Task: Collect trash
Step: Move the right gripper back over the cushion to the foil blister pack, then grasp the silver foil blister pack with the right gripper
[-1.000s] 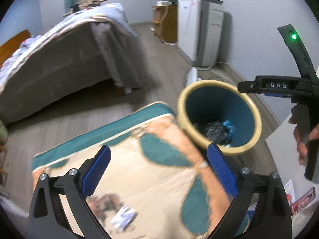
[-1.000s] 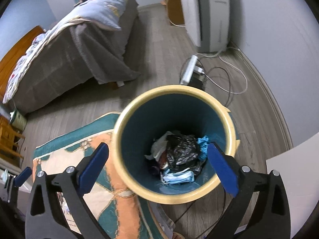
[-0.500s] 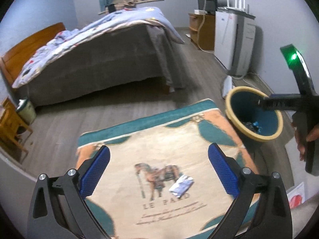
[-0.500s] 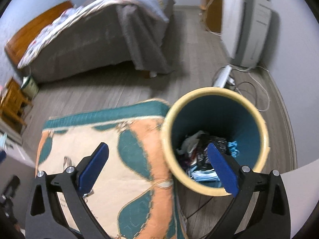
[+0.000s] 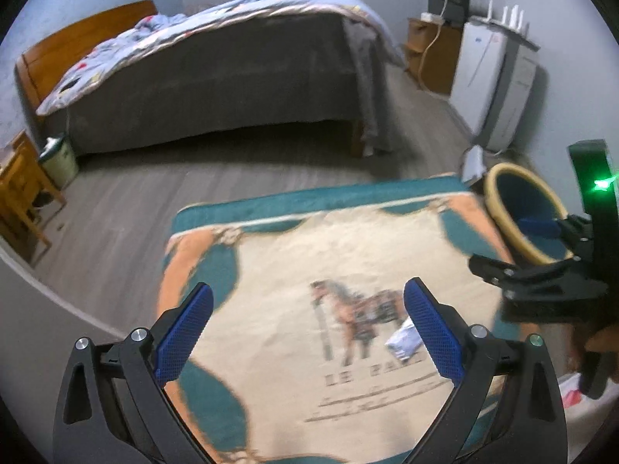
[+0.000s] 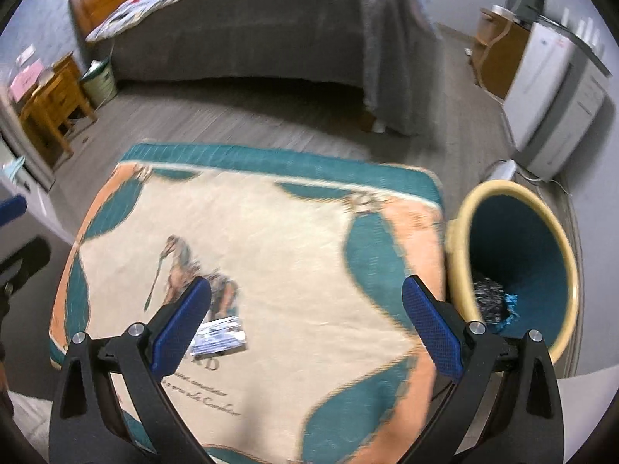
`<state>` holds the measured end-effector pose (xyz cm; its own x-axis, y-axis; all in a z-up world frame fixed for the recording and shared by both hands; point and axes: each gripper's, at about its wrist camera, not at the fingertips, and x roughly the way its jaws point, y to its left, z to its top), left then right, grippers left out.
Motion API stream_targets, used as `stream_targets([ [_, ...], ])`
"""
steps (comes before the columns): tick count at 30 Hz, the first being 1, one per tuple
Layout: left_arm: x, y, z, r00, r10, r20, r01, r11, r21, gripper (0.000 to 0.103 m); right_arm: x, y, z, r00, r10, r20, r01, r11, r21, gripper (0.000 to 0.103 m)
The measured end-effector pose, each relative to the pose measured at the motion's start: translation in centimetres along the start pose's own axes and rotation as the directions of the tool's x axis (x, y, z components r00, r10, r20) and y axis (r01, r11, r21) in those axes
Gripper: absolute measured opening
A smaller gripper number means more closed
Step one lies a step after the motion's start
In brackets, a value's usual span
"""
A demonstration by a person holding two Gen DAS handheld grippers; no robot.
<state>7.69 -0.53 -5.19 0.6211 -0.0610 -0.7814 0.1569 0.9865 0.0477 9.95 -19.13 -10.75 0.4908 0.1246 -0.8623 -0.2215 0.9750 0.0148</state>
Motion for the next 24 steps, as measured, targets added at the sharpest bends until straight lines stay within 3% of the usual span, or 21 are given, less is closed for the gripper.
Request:
stream_targets([
  [5, 1.1, 2.4, -1.4, 0.998, 0.024, -0.053, -0.025, 1.000, -0.010, 0.098, 2.2, 2.6, -1.1, 0.997, 0.003, -0.078, -0.007, 0.999, -0.050, 0.097],
  [15, 0.8, 3.7, -1.5, 0.999, 0.008, -0.046, -0.009, 1.000, -0.020, 0.098, 6.3, 6.6, -3.6, 0.970, 0.015, -0.242, -0.055, 0.986, -0.160, 0.089],
  [21, 0.8, 3.8, -1.5, 0.999, 0.000, -0.048, -0.001, 1.000, -0.025, 0.098, 7.8, 6.6, -4.2, 0.959, 0.024, -0.284, -0.073, 0.984, -0.164, 0.075],
  [24, 0.8, 3.8, -1.5, 0.999, 0.000, -0.049, -0.002, 1.000, -0.027, 0.098, 8.2, 6.8, -4.3, 0.953, 0.034, -0.301, -0.090, 0.981, -0.174, 0.059],
])
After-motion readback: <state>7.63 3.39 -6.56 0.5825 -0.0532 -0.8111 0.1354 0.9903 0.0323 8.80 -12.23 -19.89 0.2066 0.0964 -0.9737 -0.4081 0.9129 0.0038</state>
